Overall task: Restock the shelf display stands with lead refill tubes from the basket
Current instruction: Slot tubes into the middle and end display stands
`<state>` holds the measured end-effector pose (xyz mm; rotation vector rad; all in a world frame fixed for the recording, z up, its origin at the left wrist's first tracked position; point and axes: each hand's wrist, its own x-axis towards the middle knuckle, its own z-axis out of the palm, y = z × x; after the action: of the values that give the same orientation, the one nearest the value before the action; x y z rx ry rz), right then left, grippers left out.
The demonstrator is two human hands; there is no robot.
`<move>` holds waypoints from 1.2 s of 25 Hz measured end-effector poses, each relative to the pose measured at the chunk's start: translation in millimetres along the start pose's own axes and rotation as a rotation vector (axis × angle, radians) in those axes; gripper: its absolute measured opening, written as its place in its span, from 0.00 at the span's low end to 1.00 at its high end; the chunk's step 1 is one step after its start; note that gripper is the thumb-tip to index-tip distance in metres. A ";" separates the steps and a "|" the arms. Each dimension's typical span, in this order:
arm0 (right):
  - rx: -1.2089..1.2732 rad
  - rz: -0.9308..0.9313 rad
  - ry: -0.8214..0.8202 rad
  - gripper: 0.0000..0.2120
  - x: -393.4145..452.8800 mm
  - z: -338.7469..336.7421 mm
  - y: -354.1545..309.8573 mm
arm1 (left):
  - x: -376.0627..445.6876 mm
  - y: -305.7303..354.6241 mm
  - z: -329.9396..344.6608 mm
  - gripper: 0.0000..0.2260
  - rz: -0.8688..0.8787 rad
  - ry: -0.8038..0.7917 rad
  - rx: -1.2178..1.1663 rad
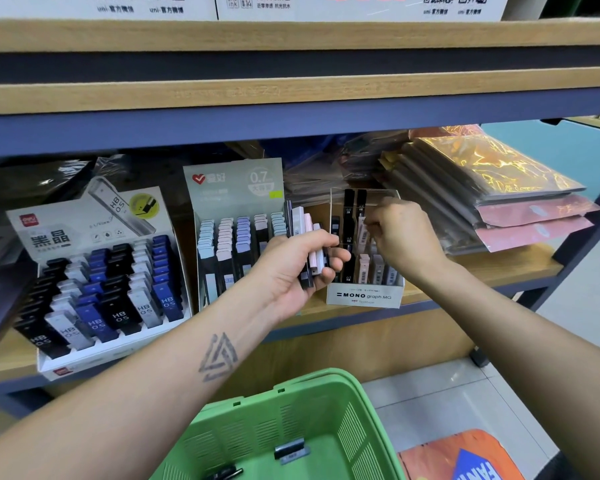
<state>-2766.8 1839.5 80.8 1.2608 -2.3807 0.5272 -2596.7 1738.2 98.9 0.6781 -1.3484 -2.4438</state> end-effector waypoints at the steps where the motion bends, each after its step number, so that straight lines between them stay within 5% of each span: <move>1: -0.013 -0.002 -0.004 0.08 0.5 -0.2 -0.1 | -0.3 -0.1 -0.2 0.08 -0.005 -0.006 0.002; 5: 0.044 0.002 0.042 0.11 -1.8 -5.4 -4.4 | -1.5 -2.0 -1.5 0.11 -0.060 -0.051 0.004; 7: 0.325 0.055 -0.011 0.10 -3.6 -14.0 -12.2 | -1.9 -3.3 -2.1 0.10 -0.092 -0.070 0.000; 10: 0.947 0.170 -0.372 0.06 -7.8 -31.6 -25.8 | -2.4 -4.6 -2.0 0.09 -0.113 -0.105 -0.008; 12: 1.093 0.155 -0.535 0.08 -10.7 -33.9 -27.5 | -3.0 -5.2 -2.0 0.10 -0.110 -0.117 0.004; 21: 1.299 0.404 -0.418 0.07 -6.4 -37.0 -1.8 | -2.8 -4.7 -6.5 0.08 -0.117 -0.038 -0.022; 30: 1.118 0.153 -0.556 0.18 -11.6 -43.8 9.0 | -0.3 -2.6 -3.3 0.04 0.029 0.087 0.043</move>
<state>-2761.1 1874.0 110.9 1.8079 -2.6696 1.9603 -2594.7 1737.3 95.3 0.7607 -1.3710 -2.3412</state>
